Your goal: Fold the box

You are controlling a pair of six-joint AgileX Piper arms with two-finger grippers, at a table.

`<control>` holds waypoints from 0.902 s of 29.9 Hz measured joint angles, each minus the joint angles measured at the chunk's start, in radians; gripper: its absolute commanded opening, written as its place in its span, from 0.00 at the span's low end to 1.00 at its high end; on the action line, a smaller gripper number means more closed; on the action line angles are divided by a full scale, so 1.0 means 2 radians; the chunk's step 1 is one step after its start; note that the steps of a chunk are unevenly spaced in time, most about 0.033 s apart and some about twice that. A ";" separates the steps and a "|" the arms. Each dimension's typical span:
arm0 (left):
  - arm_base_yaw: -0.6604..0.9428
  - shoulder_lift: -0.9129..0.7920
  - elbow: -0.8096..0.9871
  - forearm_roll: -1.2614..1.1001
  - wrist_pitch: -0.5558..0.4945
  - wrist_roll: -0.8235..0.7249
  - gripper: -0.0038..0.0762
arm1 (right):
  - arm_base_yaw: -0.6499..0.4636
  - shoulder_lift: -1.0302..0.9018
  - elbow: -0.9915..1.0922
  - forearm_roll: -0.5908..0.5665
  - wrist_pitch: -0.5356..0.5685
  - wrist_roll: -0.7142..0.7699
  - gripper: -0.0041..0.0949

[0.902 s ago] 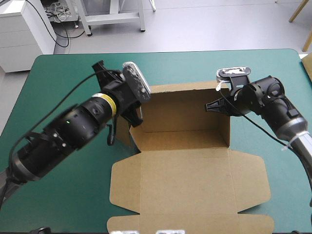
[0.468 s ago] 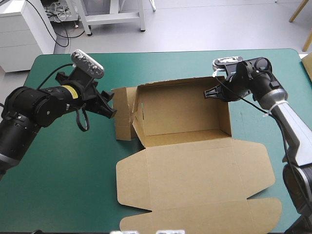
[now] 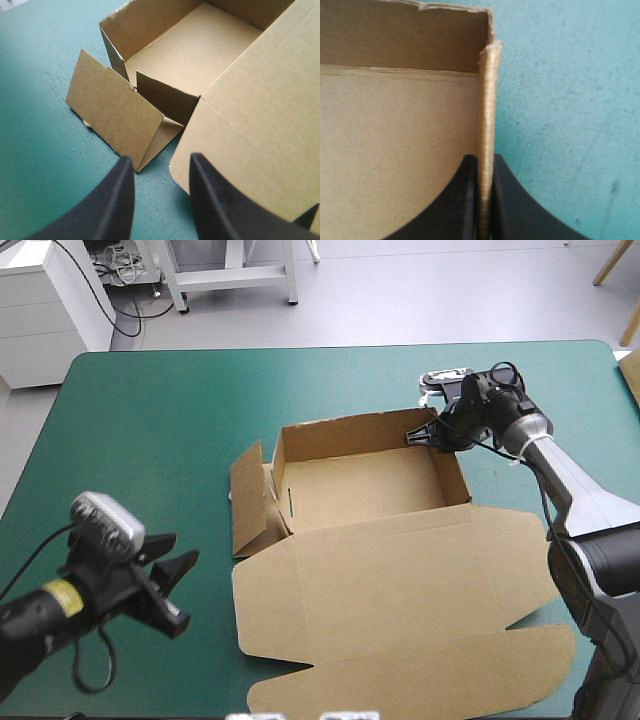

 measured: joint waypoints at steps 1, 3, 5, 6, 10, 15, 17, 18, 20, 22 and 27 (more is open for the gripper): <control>0.000 -0.035 0.020 0.001 -0.003 -0.005 0.16 | 0.000 0.002 0.000 0.001 0.000 -0.001 0.02; 0.000 -0.104 0.053 0.012 -0.008 -0.020 0.04 | 0.000 0.003 -0.001 0.001 0.001 -0.005 0.02; 0.000 -0.159 0.084 0.037 -0.007 -0.033 0.04 | 0.000 0.003 -0.001 0.001 0.000 -0.008 0.03; 0.000 -0.185 0.099 0.055 -0.003 -0.043 0.04 | 0.000 0.003 -0.002 0.001 0.000 -0.009 0.03; 0.000 -0.239 0.138 0.130 0.032 -0.100 0.04 | 0.000 0.005 -0.011 0.001 0.008 -0.010 0.14; 0.000 -0.244 0.147 0.151 0.042 -0.128 0.04 | 0.001 0.018 -0.044 0.000 0.039 -0.016 0.34; 0.000 -0.244 0.148 0.152 0.036 -0.129 0.04 | 0.002 0.023 -0.068 0.000 0.065 -0.017 0.39; 0.000 -0.244 0.148 0.152 0.034 -0.130 0.04 | 0.002 0.024 -0.077 0.000 0.073 -0.017 0.41; 0.000 -0.244 0.148 0.152 0.034 -0.131 0.04 | 0.002 0.023 -0.110 -0.003 0.094 -0.017 0.44; 0.000 -0.244 0.148 0.152 0.034 -0.131 0.04 | 0.002 0.016 -0.132 0.000 0.098 -0.017 0.48; 0.000 -0.244 0.148 0.150 0.034 -0.131 0.04 | 0.003 -0.021 -0.140 0.001 0.105 -0.026 0.58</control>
